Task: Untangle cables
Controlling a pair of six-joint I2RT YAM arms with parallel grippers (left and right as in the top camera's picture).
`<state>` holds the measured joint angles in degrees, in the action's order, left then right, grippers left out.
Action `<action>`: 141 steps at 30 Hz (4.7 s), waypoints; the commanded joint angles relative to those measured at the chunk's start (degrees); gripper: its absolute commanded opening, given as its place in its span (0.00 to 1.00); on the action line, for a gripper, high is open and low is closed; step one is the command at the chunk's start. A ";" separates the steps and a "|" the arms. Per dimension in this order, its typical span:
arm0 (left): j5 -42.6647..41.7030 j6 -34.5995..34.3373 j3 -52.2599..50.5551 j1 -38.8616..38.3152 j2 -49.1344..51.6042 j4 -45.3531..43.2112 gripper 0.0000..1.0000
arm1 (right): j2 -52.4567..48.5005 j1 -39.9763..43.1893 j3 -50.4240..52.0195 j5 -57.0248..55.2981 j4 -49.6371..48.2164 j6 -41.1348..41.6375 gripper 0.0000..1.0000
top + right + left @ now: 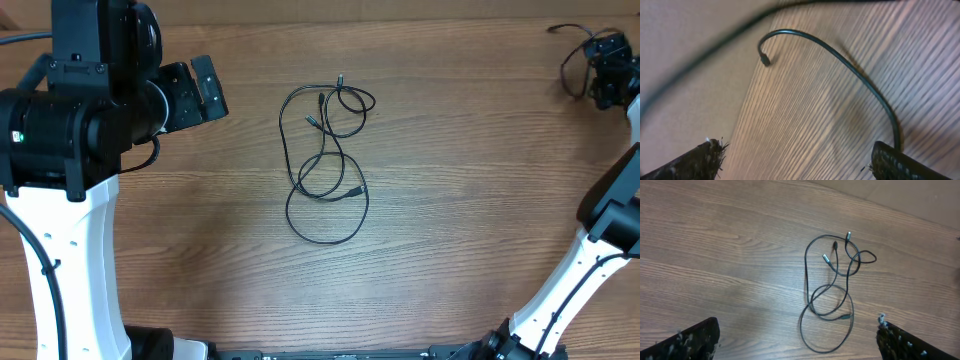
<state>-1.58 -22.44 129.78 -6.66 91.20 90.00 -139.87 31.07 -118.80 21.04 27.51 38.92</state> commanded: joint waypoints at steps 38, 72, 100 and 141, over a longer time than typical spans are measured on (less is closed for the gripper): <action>0.48 3.17 -0.11 0.20 0.24 4.92 1.00 | -9.18 -23.87 -0.50 -17.57 -10.45 -34.14 0.04; 0.46 1.64 -0.15 0.20 0.31 4.28 1.00 | -10.23 0.79 -0.57 -25.29 -11.54 -41.99 0.04; 0.90 4.48 -0.20 0.20 0.74 5.16 1.00 | 6.62 2.97 0.26 -42.93 24.02 19.82 0.04; 0.48 3.98 -0.22 0.20 1.07 6.21 1.00 | -6.21 -1.66 18.25 -31.21 -23.96 16.28 0.04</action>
<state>-1.30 -19.07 129.71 -6.66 92.03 96.42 -141.91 33.98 -101.47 -13.58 4.54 57.10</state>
